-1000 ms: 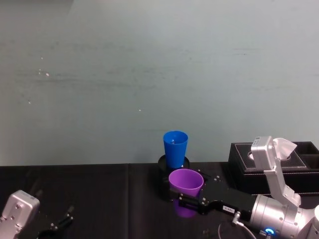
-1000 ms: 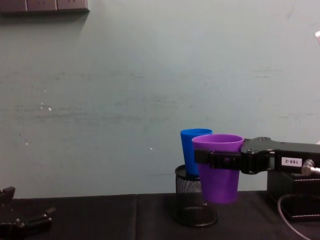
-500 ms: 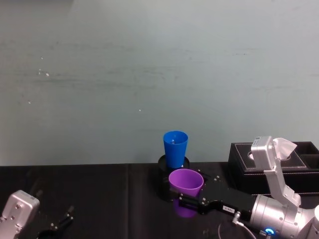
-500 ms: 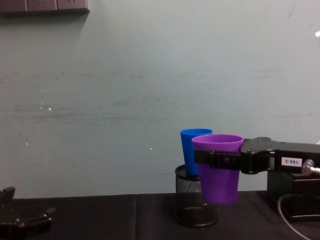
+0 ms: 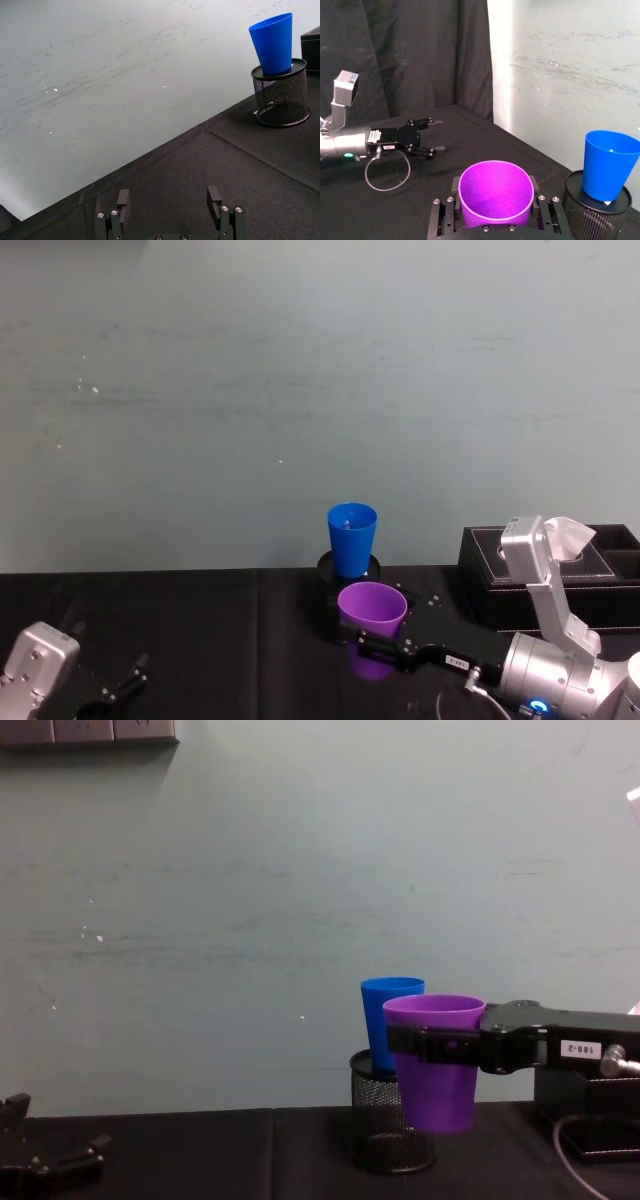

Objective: Pick up one cup with a gripper and tap it against the other cup.

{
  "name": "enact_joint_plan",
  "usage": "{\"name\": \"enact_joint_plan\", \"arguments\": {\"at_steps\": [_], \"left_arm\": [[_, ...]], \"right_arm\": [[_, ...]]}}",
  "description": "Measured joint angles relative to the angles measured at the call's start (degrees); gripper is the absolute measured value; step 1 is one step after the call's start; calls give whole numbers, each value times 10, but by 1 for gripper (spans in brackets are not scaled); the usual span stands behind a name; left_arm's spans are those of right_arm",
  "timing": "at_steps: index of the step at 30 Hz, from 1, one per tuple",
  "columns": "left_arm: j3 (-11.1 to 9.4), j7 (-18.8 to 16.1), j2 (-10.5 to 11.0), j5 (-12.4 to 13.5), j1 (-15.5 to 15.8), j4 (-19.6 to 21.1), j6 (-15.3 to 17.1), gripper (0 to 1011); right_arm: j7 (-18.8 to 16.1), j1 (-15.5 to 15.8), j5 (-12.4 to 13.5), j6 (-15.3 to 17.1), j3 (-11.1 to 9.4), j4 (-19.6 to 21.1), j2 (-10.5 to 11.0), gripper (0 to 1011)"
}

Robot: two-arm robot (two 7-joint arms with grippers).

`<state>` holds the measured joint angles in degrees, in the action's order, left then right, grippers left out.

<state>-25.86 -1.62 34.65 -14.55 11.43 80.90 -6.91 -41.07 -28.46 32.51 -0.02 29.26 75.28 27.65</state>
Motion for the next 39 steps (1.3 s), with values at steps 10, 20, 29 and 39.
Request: {"name": "enact_joint_plan", "arguments": {"at_steps": [10,20,29,39], "left_arm": [[0,0,0,0,0,0,0,1000],[0,0,0,0,0,0,0,1000],[0,0,0,0,0,0,0,1000],[0,0,0,0,0,0,0,1000]], "right_arm": [[15,-20,-2,1,7,-39,-18,751],[28,-59,-22,-19,12,-116,-59,751],[41,-78,-29,-35,-2,-168,-89,751],[29,-108,-41,-52,-12,-230,-115,750]]}}
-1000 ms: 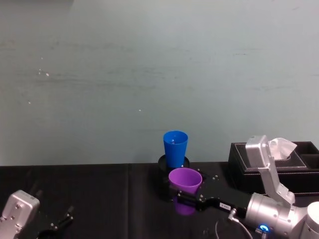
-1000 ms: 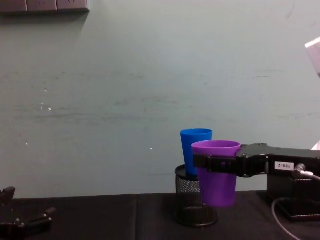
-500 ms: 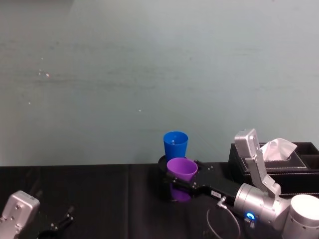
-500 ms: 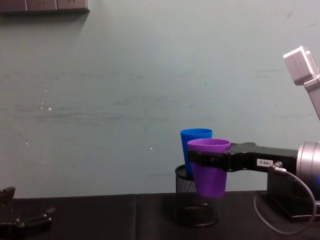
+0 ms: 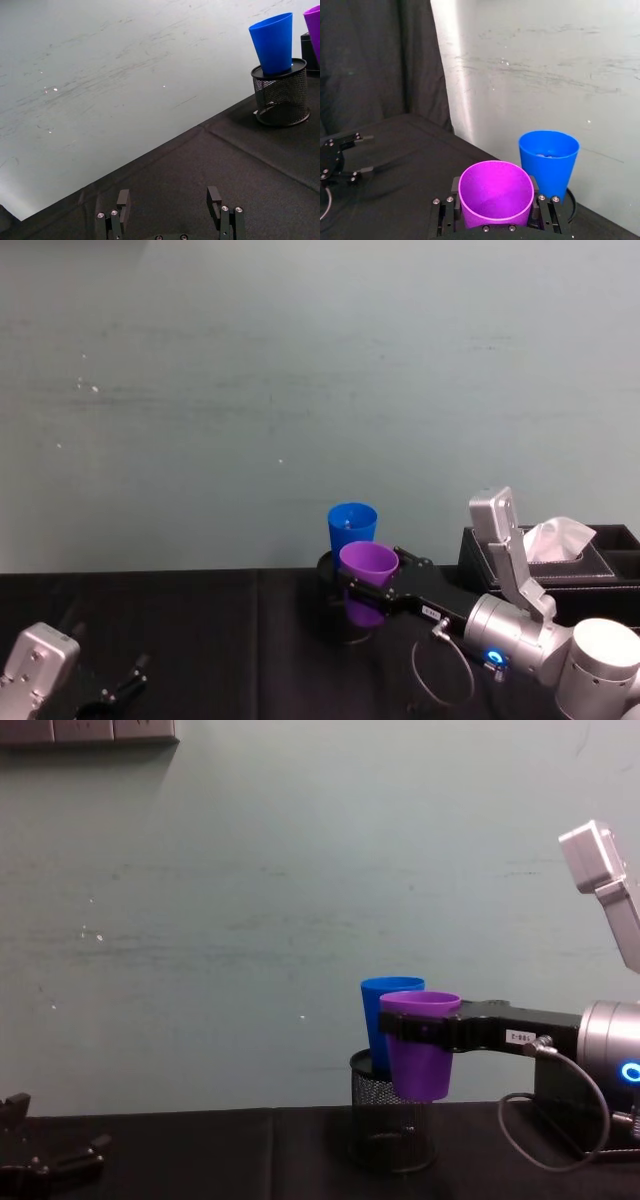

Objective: Pick up one cup with a gripper and tap it against the other cup.

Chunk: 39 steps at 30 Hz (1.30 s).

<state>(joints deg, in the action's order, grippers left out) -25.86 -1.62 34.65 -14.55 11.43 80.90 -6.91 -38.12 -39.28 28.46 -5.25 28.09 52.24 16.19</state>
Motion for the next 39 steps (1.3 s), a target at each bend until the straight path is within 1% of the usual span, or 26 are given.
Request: {"name": "enact_joint_plan", "arguments": {"at_steps": [3,4,6,9,11,16,22,32,39], "left_arm": [[0,0,0,0,0,0,0,1000],[0,0,0,0,0,0,0,1000],[0,0,0,0,0,0,0,1000],[0,0,0,0,0,0,0,1000],[0,0,0,0,0,0,0,1000],[0,0,0,0,0,0,0,1000],[0,0,0,0,0,0,0,1000],[0,0,0,0,0,0,0,1000],[0,0,0,0,0,0,0,1000]], "right_arm": [[-7,-8,-1,-4,-3,-19,-8,751],[-7,-8,-1,-4,-3,-19,-8,751],[-14,-18,-3,-8,-5,-39,-16,750],[-17,-25,-6,-10,-6,-51,-21,750],[-21,-34,-9,-15,-8,-67,-26,751],[-26,-44,-14,-20,-11,-83,-33,750],[-35,-62,-20,-30,-17,-115,-43,751],[-39,-74,-27,-35,-29,-139,-54,751],[-30,-73,-30,-26,-36,-136,-57,750]]}}
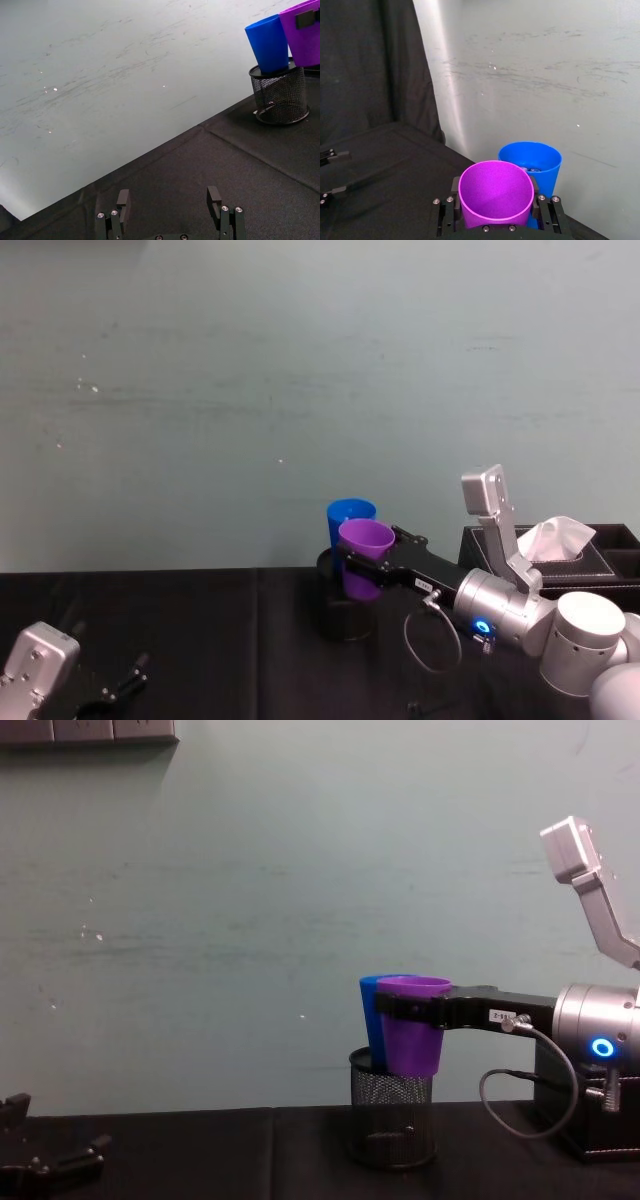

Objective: Pick up one cup with a gripper and tap it against the other cup.

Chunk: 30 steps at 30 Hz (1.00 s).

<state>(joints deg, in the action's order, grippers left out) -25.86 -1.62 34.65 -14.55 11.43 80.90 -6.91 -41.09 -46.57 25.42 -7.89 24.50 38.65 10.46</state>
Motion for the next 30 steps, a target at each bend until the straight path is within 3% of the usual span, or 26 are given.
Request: {"name": "enact_joint_plan", "arguments": {"at_steps": [12,30], "left_arm": [[0,0,0,0,0,0,0,1000],[0,0,0,0,0,0,0,1000]], "right_arm": [[33,-3,-18,23,-4,8,-8,751],[32,-21,-28,21,-8,-15,-17,750]]}}
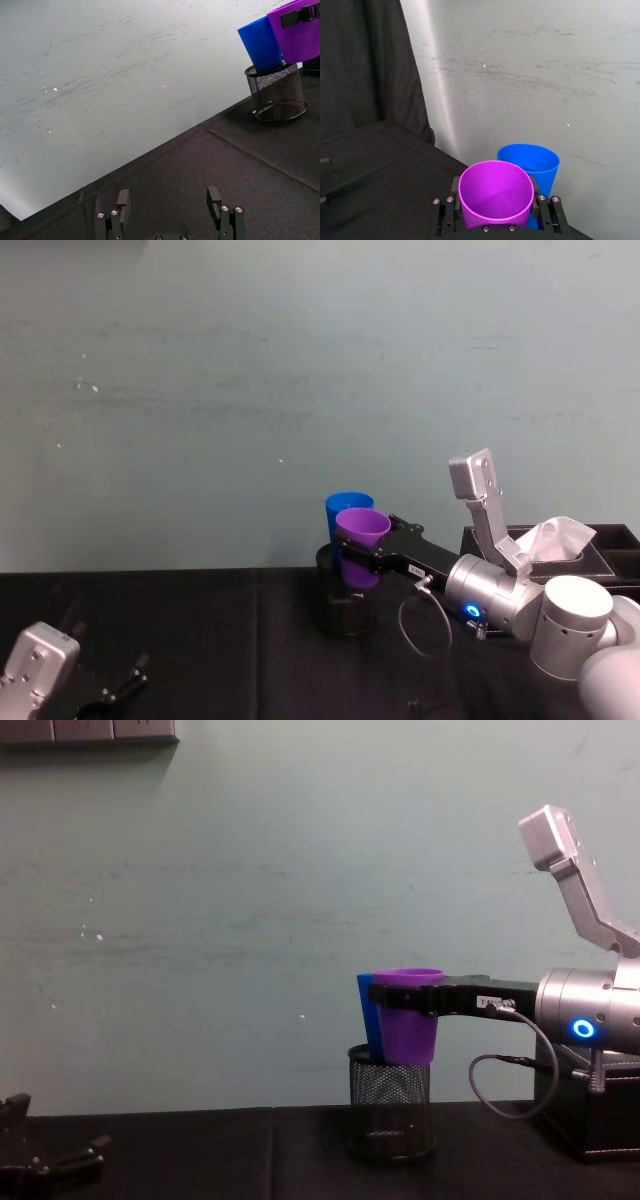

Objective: Pick up one cup with a gripper and tap it against the other cup.

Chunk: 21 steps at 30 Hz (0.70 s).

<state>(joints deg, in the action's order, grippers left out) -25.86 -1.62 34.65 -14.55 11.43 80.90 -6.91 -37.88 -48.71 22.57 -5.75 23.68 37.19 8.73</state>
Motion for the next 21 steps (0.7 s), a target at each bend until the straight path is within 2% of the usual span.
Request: {"name": "enact_joint_plan", "arguments": {"at_steps": [21], "left_arm": [[0,0,0,0,0,0,0,1000]], "right_arm": [[-1,2,2,-1,1,2,1,750]]}}
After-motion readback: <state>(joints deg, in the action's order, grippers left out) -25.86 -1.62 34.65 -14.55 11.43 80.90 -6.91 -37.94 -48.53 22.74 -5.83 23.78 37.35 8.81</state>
